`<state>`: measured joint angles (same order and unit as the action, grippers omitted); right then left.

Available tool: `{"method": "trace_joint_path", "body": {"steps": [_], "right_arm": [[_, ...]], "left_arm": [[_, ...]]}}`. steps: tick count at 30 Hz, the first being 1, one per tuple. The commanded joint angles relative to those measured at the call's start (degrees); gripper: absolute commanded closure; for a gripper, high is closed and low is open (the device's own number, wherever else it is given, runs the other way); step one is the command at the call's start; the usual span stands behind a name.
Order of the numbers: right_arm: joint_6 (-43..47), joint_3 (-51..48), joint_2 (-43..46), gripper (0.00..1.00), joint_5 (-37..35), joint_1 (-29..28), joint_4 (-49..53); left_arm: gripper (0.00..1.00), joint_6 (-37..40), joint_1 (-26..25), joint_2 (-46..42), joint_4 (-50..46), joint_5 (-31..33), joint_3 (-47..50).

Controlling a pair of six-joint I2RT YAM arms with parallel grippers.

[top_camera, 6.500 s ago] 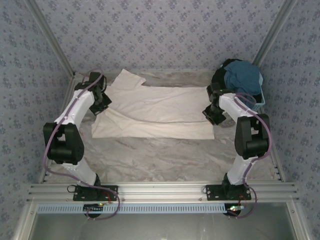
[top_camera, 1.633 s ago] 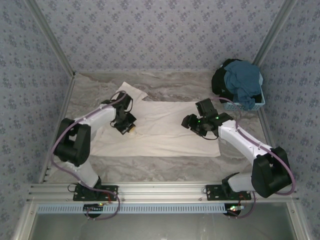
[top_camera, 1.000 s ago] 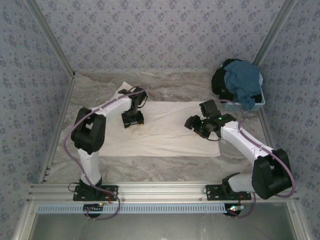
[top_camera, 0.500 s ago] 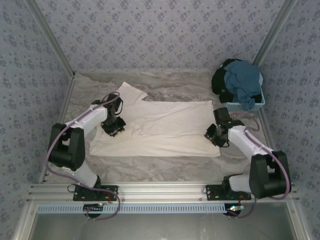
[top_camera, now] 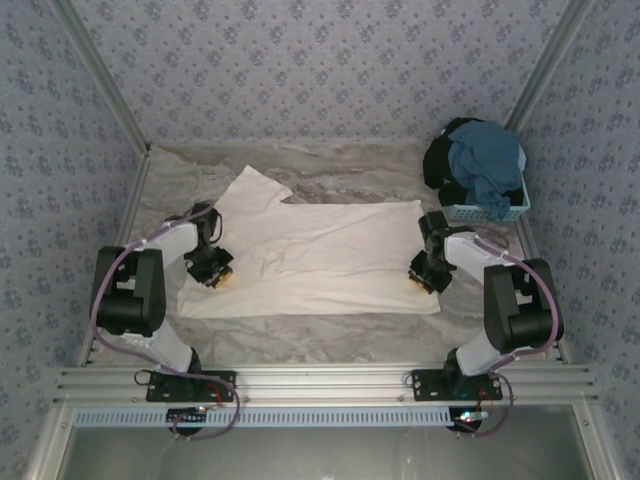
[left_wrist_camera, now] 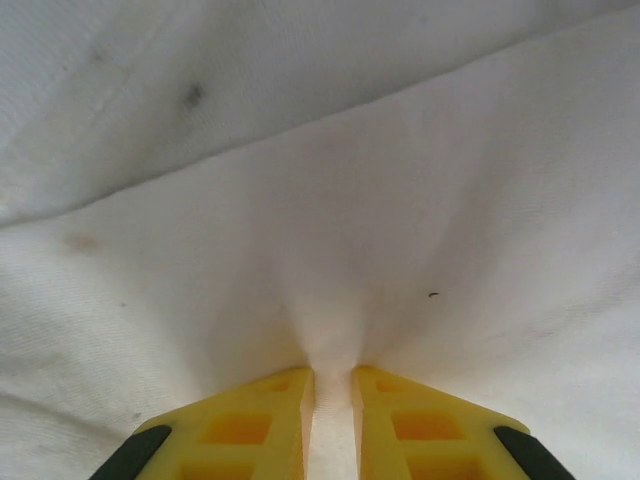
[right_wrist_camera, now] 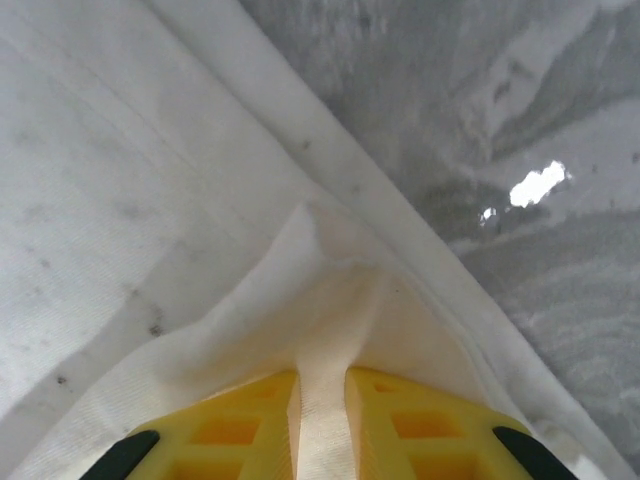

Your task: Fold and stack the t-shirts

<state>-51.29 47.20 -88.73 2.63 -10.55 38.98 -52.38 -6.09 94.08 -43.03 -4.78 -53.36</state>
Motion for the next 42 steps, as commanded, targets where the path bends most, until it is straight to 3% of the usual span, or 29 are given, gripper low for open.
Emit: {"method": "trace_joint_path", "body": {"steps": [1,8,13,17,21,25,30,34,42], "right_arm": [[-2.78,-1.55,-1.01,0.76,-0.64,-3.06,7.05],[-5.87,-1.05,0.82,0.71,0.96,-9.21,8.72],[1.12,6.57,5.44,0.56,-3.91,-9.55,7.05],[12.72,14.05,4.58,0.41,-2.71,-9.12,-0.07],[21.65,23.20,-1.44,0.37,2.42,-7.74,-7.21],[21.84,29.52,-6.43,0.36,4.88,-4.76,-9.71],[20.36,32.55,-8.49,0.36,6.07,-2.90,-10.50],[20.11,32.45,-8.38,0.36,6.00,-2.57,-10.11],[18.95,28.42,-6.35,0.36,6.14,-1.85,-11.03]], "left_arm": [[0.82,-2.02,1.60,-1.02,-4.16,4.24,4.50],[0.81,-0.62,7.75,-5.30,-6.19,6.34,5.55],[0.68,1.41,4.47,-4.69,-6.93,7.58,-8.99],[0.59,0.97,2.06,7.02,-9.52,7.57,-27.70],[0.57,-0.10,1.60,21.17,-10.71,7.87,-47.06],[0.57,2.99,1.71,33.89,-9.11,8.32,-64.35],[0.55,7.53,1.51,48.74,-13.98,9.36,-85.63],[0.53,8.52,1.41,54.83,-12.89,10.54,-92.99],[0.52,7.94,0.93,60.12,-10.77,10.10,-95.62]]}}
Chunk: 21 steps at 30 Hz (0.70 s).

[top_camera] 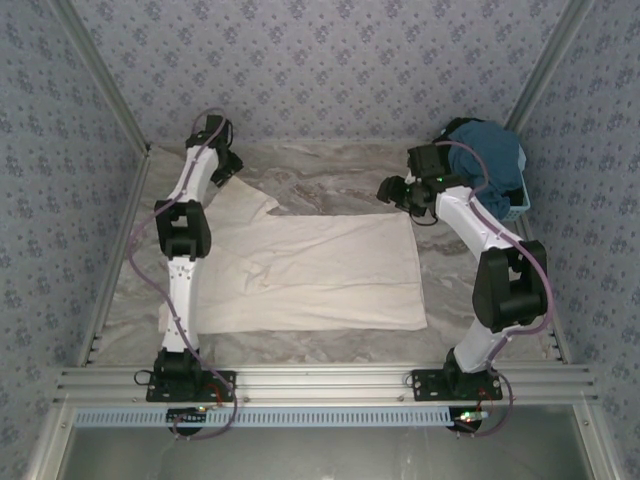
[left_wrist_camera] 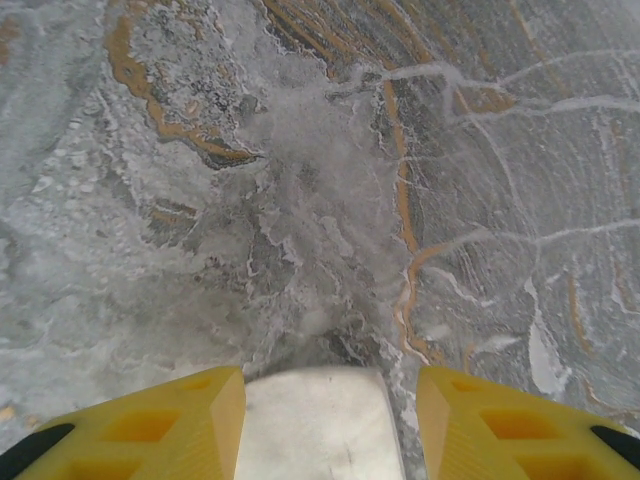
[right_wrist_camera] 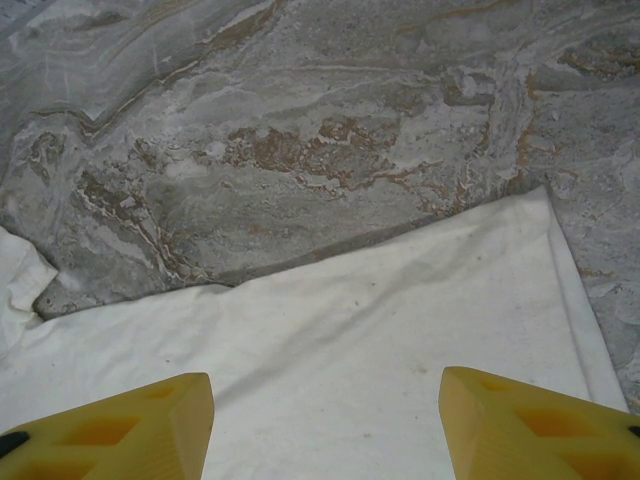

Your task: Fold and stack the t-shirts

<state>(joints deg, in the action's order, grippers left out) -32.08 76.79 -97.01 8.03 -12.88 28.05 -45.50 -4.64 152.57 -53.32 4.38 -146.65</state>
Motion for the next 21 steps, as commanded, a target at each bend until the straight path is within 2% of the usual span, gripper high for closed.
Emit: {"method": "trace_joint_path", "body": {"steps": [1,5,10,13,16,20,21], "right_arm": [[-0.40,-1.41,2.05,0.36,0.91,0.56,-0.19],[-0.69,-2.00,2.09,0.37,1.13,0.67,-0.32],[-1.06,-2.29,2.49,0.37,1.28,0.84,-0.70],[-0.97,-2.36,2.55,0.37,0.89,0.93,-0.48],[-1.06,-2.65,2.63,0.38,-0.05,1.24,-0.19],[-1.19,-2.32,1.70,0.39,-1.80,1.97,0.51],[-1.30,-1.82,1.05,0.40,-2.76,2.08,1.29]], "left_arm": [[0.51,1.65,-0.86,2.22,-0.41,1.27,-2.85],[0.50,3.12,-2.14,5.55,-4.89,3.49,-6.71],[0.53,2.08,-2.56,8.71,-11.65,4.16,-8.28],[0.64,1.46,-2.48,10.32,-16.32,2.42,-9.58],[0.80,1.00,-2.47,10.89,-20.59,2.38,-10.25],[0.98,1.70,-2.47,9.03,-20.51,4.06,-10.15],[1.00,1.88,-2.50,8.15,-19.92,4.36,-10.16]]}}
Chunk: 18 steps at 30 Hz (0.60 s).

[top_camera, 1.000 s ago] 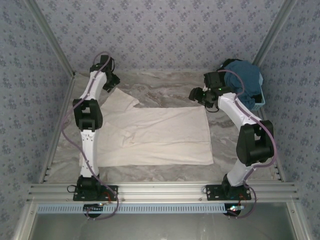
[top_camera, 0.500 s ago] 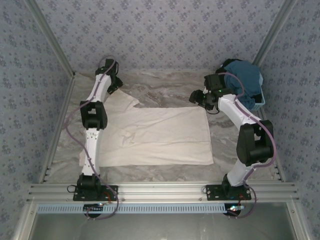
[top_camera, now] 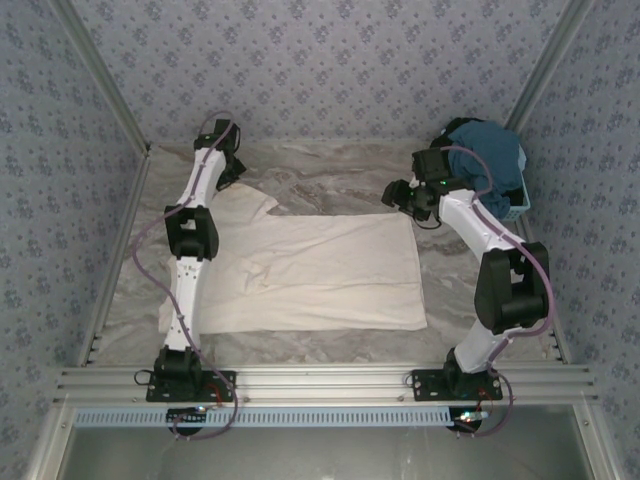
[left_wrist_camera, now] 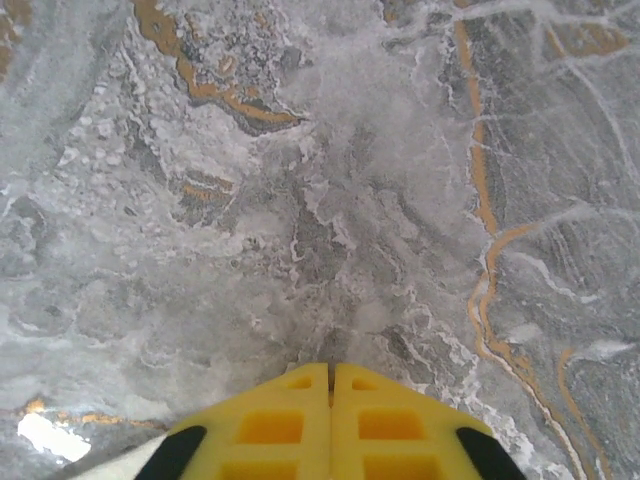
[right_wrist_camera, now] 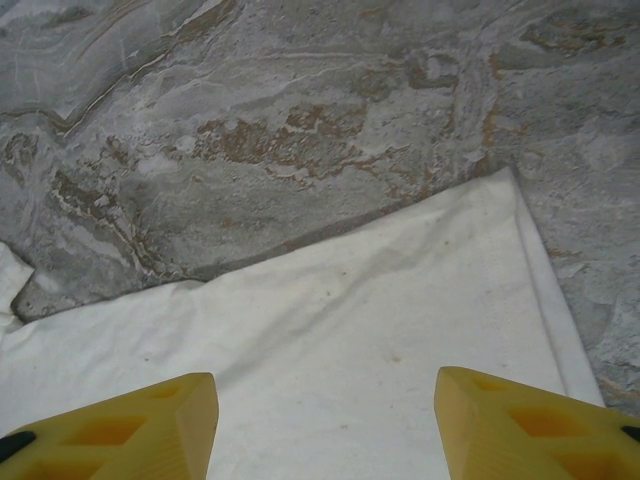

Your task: Fold and stack the t-shirts

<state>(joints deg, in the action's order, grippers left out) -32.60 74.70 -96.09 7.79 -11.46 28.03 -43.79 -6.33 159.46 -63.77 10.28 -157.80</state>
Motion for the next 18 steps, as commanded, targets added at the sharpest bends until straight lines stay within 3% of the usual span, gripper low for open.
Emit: {"method": "trace_joint_path", "body": {"steps": [1,7,18], "right_arm": [[-1.00,1.10,-0.82,0.42,-3.89,0.82,2.34],[-3.00,5.55,-8.65,0.48,-13.85,0.84,6.15],[-3.96,17.49,-23.46,0.57,-17.21,1.43,9.25]], "left_arm": [[1.00,0.28,-0.79,0.15,-8.66,-1.19,1.00],[1.00,-0.05,-0.79,-7.16,-6.02,-1.38,1.00],[1.00,1.28,-0.79,-12.49,-6.37,-7.28,2.58]]}}
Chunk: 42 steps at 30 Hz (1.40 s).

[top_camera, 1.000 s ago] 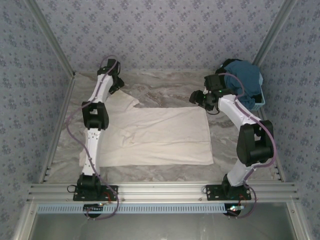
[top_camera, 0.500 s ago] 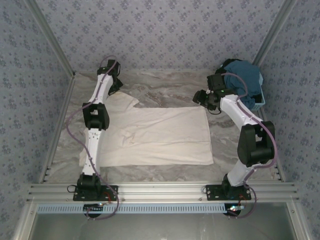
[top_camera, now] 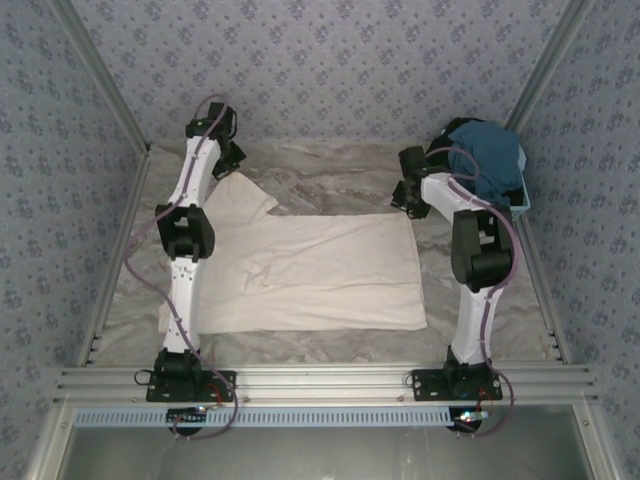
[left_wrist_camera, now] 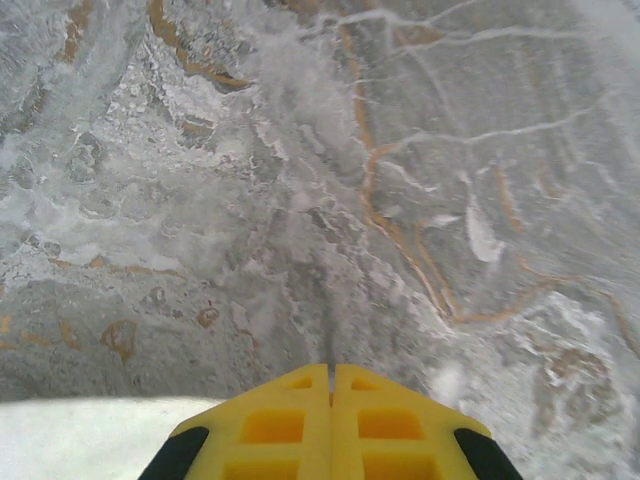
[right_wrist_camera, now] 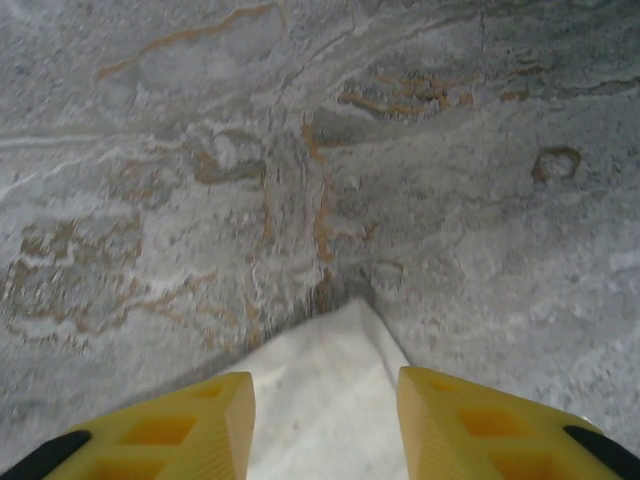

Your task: Fold and stack the t-shirts

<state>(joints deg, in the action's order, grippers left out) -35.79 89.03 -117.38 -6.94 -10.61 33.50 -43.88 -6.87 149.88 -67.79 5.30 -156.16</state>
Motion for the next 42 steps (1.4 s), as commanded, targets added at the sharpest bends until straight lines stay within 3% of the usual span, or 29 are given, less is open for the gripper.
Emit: {"method": "trace_joint_path", "body": {"steps": [1,10,19,22,24,29,34,42], "right_arm": [[-0.77,3.92,-3.09,0.58,-2.33,0.58,4.23],[-1.46,5.51,-6.27,0.62,-1.66,0.18,5.63],[-0.77,8.06,-8.89,0.77,-1.30,0.28,6.47],[1.59,8.06,-8.21,0.94,-2.19,0.26,6.96],[2.74,7.18,-6.19,1.00,-3.30,0.02,6.27],[7.63,3.44,0.05,1.00,-3.66,-0.78,2.22],[11.63,0.83,4.09,1.00,-2.73,-1.69,2.38],[9.71,-6.86,12.13,1.00,-4.75,-2.66,5.20]], "left_arm": [[1.00,1.47,-0.25,-3.14,-2.35,-2.63,0.90],[1.00,2.02,0.19,-3.77,-2.70,-4.49,0.98],[1.00,3.27,0.37,-5.10,-3.97,-3.59,1.03],[1.00,3.69,0.52,-6.11,-4.78,-2.79,1.03],[1.00,3.77,0.72,-7.09,-5.61,-2.82,1.12],[1.00,4.22,0.99,-10.94,-9.78,-4.32,2.79],[1.00,6.24,1.05,-20.32,-10.50,-6.15,16.41],[1.00,6.56,4.32,-46.87,-3.19,-3.26,49.54]]}}
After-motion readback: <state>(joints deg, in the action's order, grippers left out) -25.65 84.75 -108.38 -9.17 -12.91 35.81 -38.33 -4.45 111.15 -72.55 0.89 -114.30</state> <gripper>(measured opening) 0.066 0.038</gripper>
